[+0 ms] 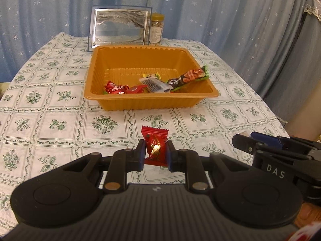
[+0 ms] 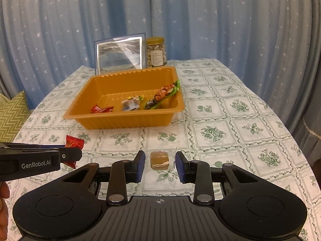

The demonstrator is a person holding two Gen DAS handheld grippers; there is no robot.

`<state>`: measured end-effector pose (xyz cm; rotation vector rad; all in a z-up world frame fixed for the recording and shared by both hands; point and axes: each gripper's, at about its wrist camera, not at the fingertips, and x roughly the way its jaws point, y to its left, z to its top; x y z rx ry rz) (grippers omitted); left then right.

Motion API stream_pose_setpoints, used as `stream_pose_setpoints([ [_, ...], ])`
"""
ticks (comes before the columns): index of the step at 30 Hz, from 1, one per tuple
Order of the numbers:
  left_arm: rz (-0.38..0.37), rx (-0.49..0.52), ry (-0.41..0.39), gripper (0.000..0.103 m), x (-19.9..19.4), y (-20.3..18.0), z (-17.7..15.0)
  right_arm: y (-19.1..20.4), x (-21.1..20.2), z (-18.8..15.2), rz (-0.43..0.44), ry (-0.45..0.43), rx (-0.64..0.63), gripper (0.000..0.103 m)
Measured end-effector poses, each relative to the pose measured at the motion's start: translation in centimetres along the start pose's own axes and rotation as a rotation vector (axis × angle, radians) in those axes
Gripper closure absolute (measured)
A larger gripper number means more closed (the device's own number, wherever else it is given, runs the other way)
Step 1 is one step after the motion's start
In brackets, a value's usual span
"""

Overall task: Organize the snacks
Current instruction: 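Carry the red candy and brown cube up and over the tray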

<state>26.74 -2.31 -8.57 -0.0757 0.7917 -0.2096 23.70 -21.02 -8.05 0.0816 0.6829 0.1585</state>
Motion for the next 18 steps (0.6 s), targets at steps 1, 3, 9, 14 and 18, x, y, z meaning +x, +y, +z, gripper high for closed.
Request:
stream_pose_setpoints([
  [1, 0.0, -0.002, -0.003, 0.084, -0.3, 0.0, 0.1, 0.2, -0.2, 0.1, 0.002, -0.003, -0.003, 0.07],
  [3, 0.001, -0.003, -0.01, 0.084, -0.8, 0.1, 0.2, 0.5, -0.7, 0.3, 0.005, -0.01, -0.01, 0.069],
  [9, 0.006, -0.009, -0.029, 0.084, -2.4, 0.4, 0.4, 1.4, -1.7, 0.8, 0.016, -0.02, -0.021, 0.069],
  [14, 0.011, -0.016, -0.042, 0.084, -3.6, 0.8, 0.6, 2.1, -2.5, 1.2, 0.024, -0.029, -0.033, 0.07],
  [18, 0.015, -0.022, -0.052, 0.084, -4.3, 1.1, 0.7, 2.5, -3.0, 1.5, 0.028, -0.038, -0.038, 0.069],
])
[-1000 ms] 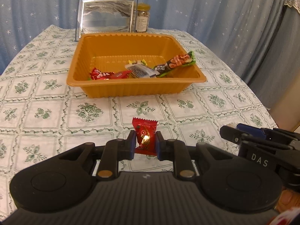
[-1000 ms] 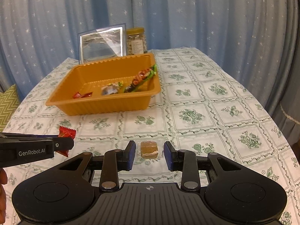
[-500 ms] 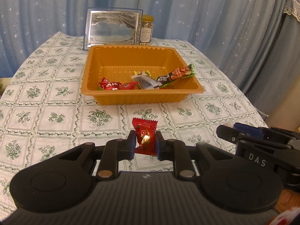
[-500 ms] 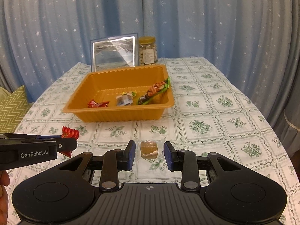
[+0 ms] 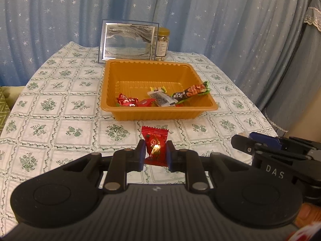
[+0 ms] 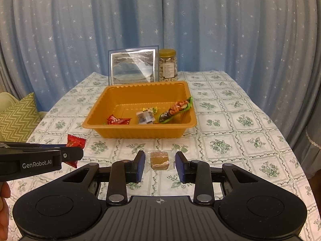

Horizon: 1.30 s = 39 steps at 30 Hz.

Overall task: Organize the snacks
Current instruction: 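Carry the red candy and brown cube up and over the tray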

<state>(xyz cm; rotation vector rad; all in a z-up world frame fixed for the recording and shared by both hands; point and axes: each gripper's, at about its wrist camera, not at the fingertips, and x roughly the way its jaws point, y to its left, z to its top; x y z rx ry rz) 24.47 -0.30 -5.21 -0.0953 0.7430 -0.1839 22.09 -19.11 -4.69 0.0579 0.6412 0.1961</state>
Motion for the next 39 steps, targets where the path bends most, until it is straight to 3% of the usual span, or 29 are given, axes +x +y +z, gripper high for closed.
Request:
stream_pose_setpoints([
  [21, 0.008, 0.019, -0.033, 0.084, -1.1, 0.5, 2.3, 0.6, 0.2, 2.3, 0.016, -0.011, -0.033, 0.069],
  [30, 0.005, 0.035, -0.048, 0.084, 0.9, 1.2, 5.8, -0.7, 2.8, 5.4, 0.037, -0.004, -0.018, 0.069],
  [39, 0.005, 0.06, -0.02, 0.084, 5.3, 1.9, 9.0, -1.3, 7.0, 9.0, 0.051, 0.008, -0.032, 0.069],
])
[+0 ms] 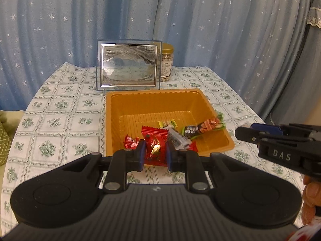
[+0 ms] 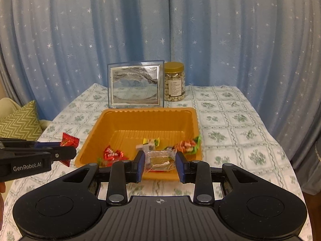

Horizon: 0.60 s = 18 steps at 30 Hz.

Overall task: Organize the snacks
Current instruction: 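Lower the red candy and brown cube into the tray and open both grippers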

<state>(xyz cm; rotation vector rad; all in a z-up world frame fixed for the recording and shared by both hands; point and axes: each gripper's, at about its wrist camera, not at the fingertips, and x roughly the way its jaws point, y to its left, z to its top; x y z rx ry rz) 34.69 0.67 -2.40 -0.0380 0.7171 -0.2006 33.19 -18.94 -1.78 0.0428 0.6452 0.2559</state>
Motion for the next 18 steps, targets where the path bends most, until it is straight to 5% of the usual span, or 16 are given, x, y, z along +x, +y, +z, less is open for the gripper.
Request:
stream_pose_setpoints([
  [18, 0.014, 0.007, 0.049, 0.084, 7.5, 1.8, 3.0, -1.2, 8.0, 3.8, 0.022, 0.077, 0.012, 0.069],
])
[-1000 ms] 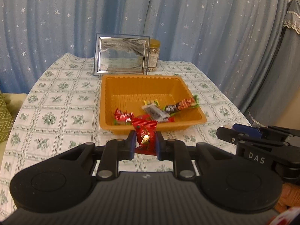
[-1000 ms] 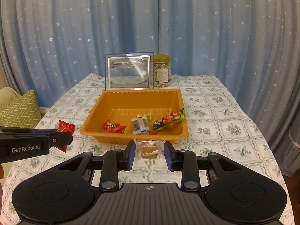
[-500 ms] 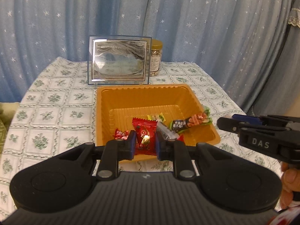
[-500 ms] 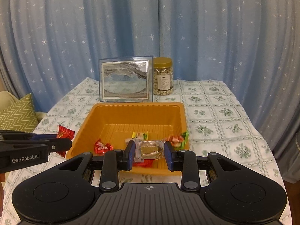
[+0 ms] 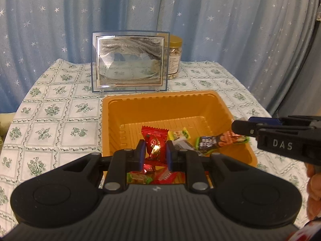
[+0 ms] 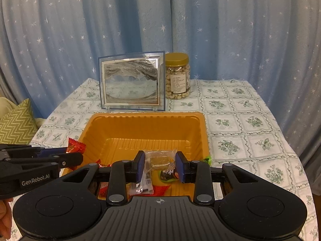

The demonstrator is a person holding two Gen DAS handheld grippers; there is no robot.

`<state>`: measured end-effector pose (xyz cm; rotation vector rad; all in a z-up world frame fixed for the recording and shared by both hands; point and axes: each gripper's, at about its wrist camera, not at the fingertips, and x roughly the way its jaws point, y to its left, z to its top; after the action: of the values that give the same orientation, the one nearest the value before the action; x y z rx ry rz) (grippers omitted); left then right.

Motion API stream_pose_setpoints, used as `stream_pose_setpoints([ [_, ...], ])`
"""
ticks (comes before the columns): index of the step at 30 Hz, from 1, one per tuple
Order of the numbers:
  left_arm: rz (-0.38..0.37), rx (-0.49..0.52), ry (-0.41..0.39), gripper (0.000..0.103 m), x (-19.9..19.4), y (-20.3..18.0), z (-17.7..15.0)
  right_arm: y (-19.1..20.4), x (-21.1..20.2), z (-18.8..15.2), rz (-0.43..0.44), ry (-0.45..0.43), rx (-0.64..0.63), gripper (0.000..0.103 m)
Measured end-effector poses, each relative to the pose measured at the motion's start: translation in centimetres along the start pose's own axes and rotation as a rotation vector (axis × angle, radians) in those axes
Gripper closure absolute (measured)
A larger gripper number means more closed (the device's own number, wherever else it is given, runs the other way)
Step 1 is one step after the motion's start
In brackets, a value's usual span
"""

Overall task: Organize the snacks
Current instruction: 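Lower the red candy and brown cube into the tray and open both grippers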

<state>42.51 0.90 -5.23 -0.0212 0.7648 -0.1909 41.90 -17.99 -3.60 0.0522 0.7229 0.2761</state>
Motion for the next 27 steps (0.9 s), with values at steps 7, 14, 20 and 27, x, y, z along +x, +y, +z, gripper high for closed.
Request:
stream_pose_setpoints([
  [7, 0.004, -0.008, 0.016, 0.084, 2.1, 0.6, 0.3, -0.3, 2.0, 0.3, -0.006, 0.028, 0.001, 0.069],
  [14, -0.008, -0.016, 0.015, 0.084, 3.1, 0.7, 0.5, -0.7, 3.2, -0.3, -0.012, 0.046, 0.011, 0.069],
  [20, -0.003, -0.01, -0.006, 0.063, 3.4, 0.7, 0.6, -0.8, 3.6, -0.6, -0.011, 0.055, 0.012, 0.069],
  [27, 0.01, -0.02, -0.015, 0.062, 2.4, 1.6, 0.1, -1.0, 3.4, -0.7, -0.005, 0.054, 0.027, 0.069],
])
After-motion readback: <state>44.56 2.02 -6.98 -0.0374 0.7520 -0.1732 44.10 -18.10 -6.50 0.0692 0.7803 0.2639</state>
